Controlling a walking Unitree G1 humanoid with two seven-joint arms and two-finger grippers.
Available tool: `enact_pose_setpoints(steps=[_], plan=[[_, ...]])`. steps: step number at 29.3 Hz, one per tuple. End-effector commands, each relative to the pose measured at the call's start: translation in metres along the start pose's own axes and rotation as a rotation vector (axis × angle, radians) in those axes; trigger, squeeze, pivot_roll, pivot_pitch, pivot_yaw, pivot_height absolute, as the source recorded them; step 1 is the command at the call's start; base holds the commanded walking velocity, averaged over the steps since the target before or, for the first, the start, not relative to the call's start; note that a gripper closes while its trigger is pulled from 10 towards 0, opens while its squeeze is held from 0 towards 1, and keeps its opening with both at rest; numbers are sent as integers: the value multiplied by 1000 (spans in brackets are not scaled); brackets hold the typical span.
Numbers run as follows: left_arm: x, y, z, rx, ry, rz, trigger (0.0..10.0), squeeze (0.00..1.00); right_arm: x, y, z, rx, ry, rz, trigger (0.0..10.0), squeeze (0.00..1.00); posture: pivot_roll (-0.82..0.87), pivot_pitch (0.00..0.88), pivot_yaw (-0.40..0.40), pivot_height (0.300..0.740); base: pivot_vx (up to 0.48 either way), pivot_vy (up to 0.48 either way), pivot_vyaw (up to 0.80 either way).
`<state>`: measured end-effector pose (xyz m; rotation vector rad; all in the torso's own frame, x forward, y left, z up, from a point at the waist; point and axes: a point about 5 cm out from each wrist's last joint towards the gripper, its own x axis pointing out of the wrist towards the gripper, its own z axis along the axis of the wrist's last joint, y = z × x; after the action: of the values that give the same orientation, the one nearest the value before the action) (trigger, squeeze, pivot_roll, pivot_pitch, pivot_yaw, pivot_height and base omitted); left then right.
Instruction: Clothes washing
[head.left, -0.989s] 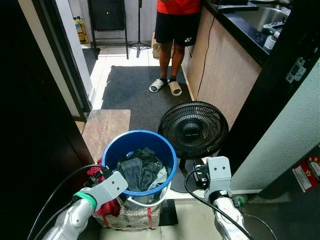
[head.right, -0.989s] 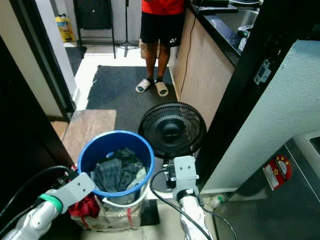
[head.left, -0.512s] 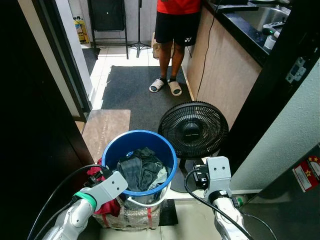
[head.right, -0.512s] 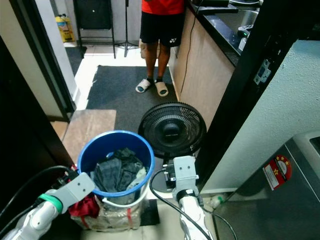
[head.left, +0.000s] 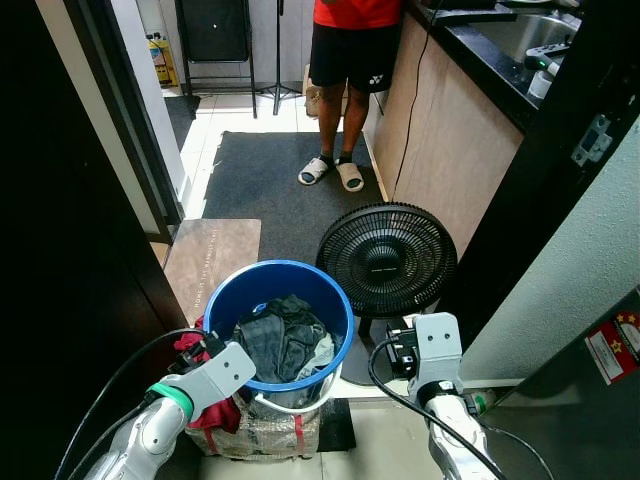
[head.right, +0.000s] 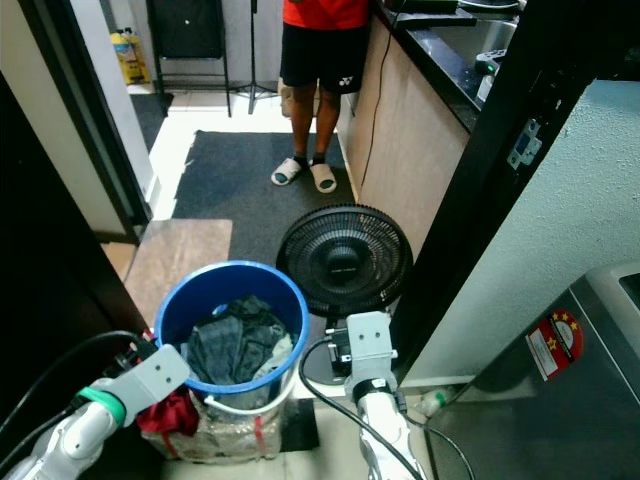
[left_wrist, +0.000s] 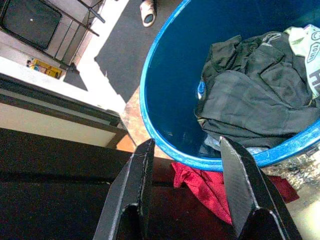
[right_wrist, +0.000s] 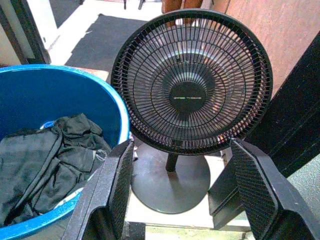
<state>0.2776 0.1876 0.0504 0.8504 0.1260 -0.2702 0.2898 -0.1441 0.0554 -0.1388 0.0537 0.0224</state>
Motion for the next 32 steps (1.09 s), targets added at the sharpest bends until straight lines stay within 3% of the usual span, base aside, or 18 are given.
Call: enact_pose_setpoints(steps=[1,32], plan=[[-2,-2,-3,-1,11,-15,10000,0,-2,1,-4,3,24,3,10000,0,1,63,55,740,0,0,0],[-3,-3,-3,-1,11,-16,10000,0,-2,1,-4,-1,22,8,10000,0,1,56,54,740,0,0,0]])
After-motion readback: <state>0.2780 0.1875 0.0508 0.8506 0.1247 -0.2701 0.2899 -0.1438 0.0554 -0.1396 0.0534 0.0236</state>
